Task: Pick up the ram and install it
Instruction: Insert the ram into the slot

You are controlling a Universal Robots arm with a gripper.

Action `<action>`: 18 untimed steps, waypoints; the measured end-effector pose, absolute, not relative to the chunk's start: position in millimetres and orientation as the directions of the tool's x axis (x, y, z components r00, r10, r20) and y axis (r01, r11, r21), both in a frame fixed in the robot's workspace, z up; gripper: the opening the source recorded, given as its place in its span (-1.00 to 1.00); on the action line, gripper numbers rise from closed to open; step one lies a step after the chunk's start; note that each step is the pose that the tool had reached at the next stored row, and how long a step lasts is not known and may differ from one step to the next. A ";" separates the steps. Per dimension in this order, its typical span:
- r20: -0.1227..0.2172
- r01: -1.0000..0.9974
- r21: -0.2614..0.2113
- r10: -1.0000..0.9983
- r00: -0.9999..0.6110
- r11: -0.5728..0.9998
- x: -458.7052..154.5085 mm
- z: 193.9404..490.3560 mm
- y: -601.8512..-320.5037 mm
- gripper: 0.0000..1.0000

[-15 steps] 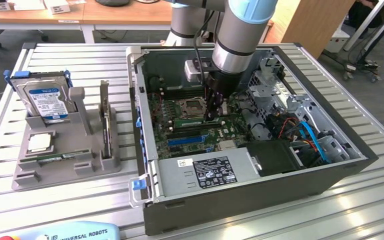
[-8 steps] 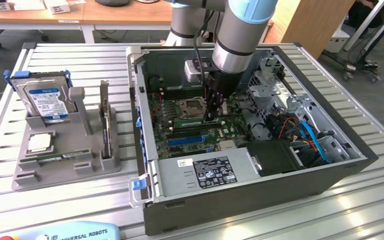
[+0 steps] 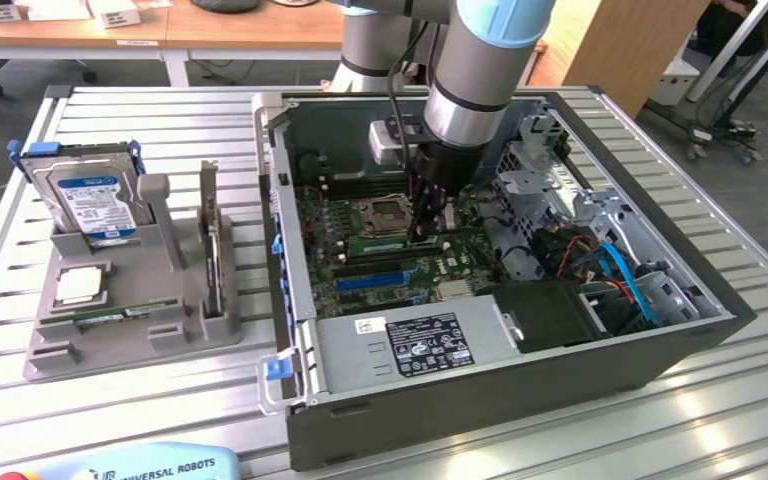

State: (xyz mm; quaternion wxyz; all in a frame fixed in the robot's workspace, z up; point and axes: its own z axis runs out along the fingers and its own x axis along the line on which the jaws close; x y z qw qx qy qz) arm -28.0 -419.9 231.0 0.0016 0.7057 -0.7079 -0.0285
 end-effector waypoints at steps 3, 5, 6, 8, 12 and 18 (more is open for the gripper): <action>-0.038 -0.999 0.043 -0.999 -0.004 0.003 -28.0 230.3 -419.8 -0.76; -0.038 -0.999 0.043 -0.999 -0.004 0.002 -27.8 230.2 -419.8 -0.76; -0.038 -0.999 0.043 -0.999 -0.004 0.003 -27.8 230.2 -419.8 -0.76; -0.038 -0.999 0.043 -0.999 -0.004 0.002 -27.8 230.0 -419.8 -0.76; -0.038 -0.999 0.043 -0.999 -0.004 0.002 -27.8 228.9 -419.8 -0.76; -0.038 -0.999 0.043 -0.999 -0.004 0.002 -27.8 225.9 -419.8 -0.76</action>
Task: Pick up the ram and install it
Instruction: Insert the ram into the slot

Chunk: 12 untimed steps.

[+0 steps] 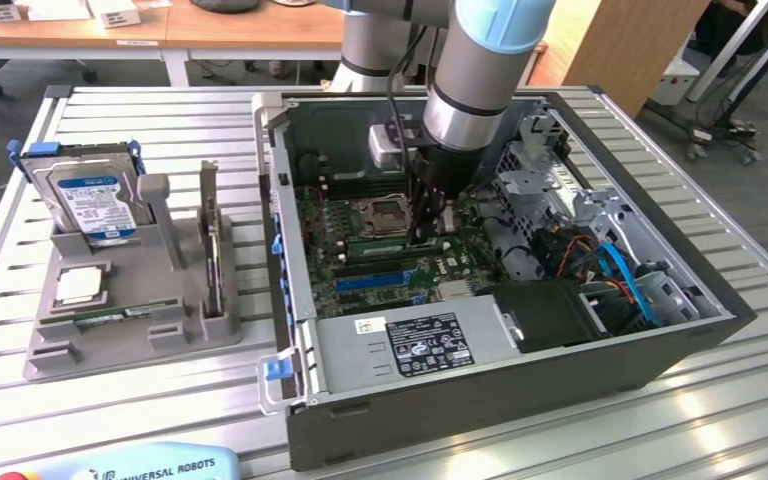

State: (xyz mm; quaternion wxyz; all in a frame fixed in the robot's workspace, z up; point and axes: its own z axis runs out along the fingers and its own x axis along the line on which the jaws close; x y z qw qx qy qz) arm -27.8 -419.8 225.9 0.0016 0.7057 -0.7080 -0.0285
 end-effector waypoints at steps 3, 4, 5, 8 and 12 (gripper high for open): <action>-0.038 -0.999 0.043 -0.999 -0.004 0.002 -27.8 224.0 -419.8 -0.76; -0.038 -0.999 0.043 -0.999 -0.004 0.002 -27.8 223.6 -419.8 -0.76; -0.038 -0.999 0.043 -0.999 -0.004 0.002 -27.8 223.2 -419.8 -0.76; -0.038 -0.999 0.043 -0.999 -0.004 0.002 -27.8 222.6 -419.8 -0.76; -0.038 -0.999 0.043 -0.999 -0.004 0.002 -27.8 222.5 -419.8 -0.76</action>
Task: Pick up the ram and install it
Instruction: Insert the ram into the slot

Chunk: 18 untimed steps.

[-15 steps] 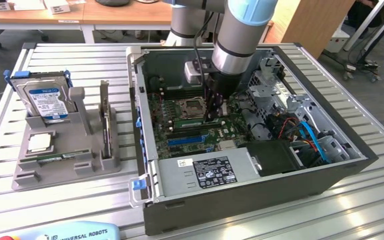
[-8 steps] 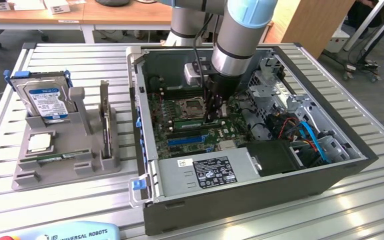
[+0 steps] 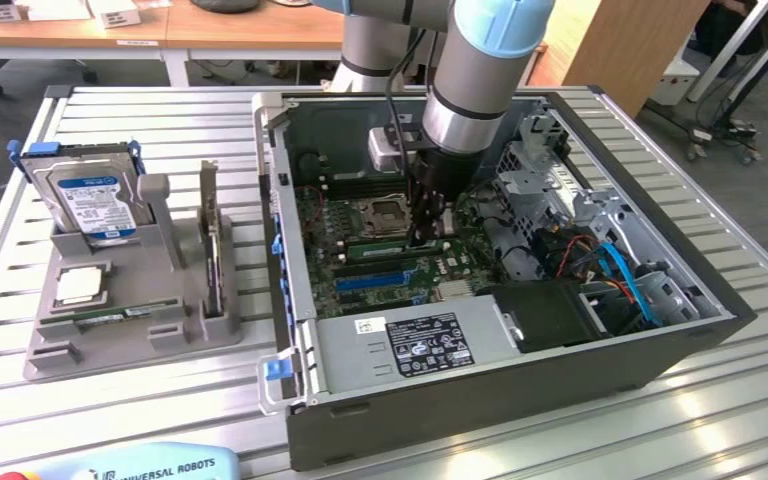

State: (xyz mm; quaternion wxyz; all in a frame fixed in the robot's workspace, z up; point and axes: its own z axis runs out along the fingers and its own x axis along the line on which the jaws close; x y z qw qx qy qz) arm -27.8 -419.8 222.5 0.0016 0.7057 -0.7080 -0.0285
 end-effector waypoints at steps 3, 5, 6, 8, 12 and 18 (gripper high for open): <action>-0.038 -0.999 0.043 -0.999 -0.004 0.002 -27.8 222.5 -419.7 -0.63; -0.038 -0.999 0.043 -0.999 -0.004 0.002 -27.8 222.5 -419.8 -0.50; -0.038 -0.999 0.043 -0.999 -0.004 0.002 -27.8 222.5 -419.8 -0.50; -0.038 -0.999 0.043 -0.999 -0.004 0.002 -27.8 223.3 -419.8 -0.50; -0.038 -0.999 0.043 -0.999 -0.004 0.002 -27.8 239.9 -419.8 -0.50; -0.038 -0.999 0.043 -0.999 -0.004 0.002 -27.8 271.1 -419.8 -0.50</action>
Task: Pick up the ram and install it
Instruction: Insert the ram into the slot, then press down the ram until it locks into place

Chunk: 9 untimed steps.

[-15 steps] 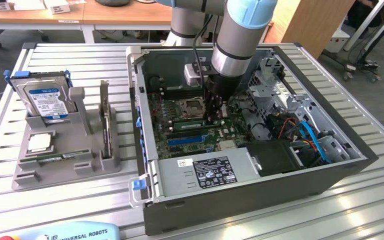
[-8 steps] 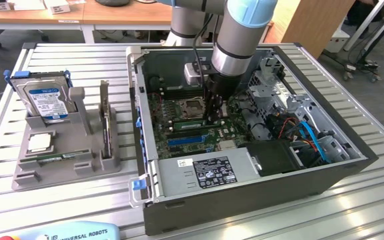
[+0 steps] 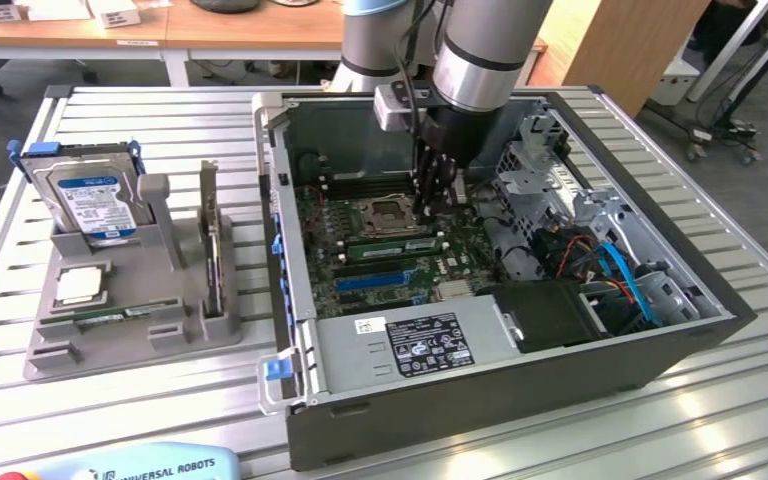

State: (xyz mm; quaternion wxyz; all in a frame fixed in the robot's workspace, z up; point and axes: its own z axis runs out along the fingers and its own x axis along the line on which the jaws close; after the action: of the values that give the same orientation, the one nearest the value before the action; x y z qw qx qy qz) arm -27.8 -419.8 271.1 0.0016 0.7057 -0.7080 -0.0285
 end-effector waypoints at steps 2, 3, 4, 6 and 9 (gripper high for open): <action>-0.038 -0.999 0.043 -0.999 -0.004 0.002 -27.8 271.1 -419.8 -0.50; -0.038 -0.999 0.043 -0.999 -0.004 0.002 -27.8 271.2 -419.8 -0.50; -0.038 -0.999 0.043 -0.999 -0.004 0.002 -27.8 271.2 -419.8 -0.50; -0.038 -0.999 0.043 -0.999 -0.004 0.002 -27.8 271.2 -419.8 -0.50; -0.038 -0.999 0.043 -0.999 -0.004 0.002 -27.8 271.2 -419.8 -0.50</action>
State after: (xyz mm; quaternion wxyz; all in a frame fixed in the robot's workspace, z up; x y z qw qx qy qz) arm -27.8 -419.8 271.2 0.0017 0.7057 -0.7080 -0.0284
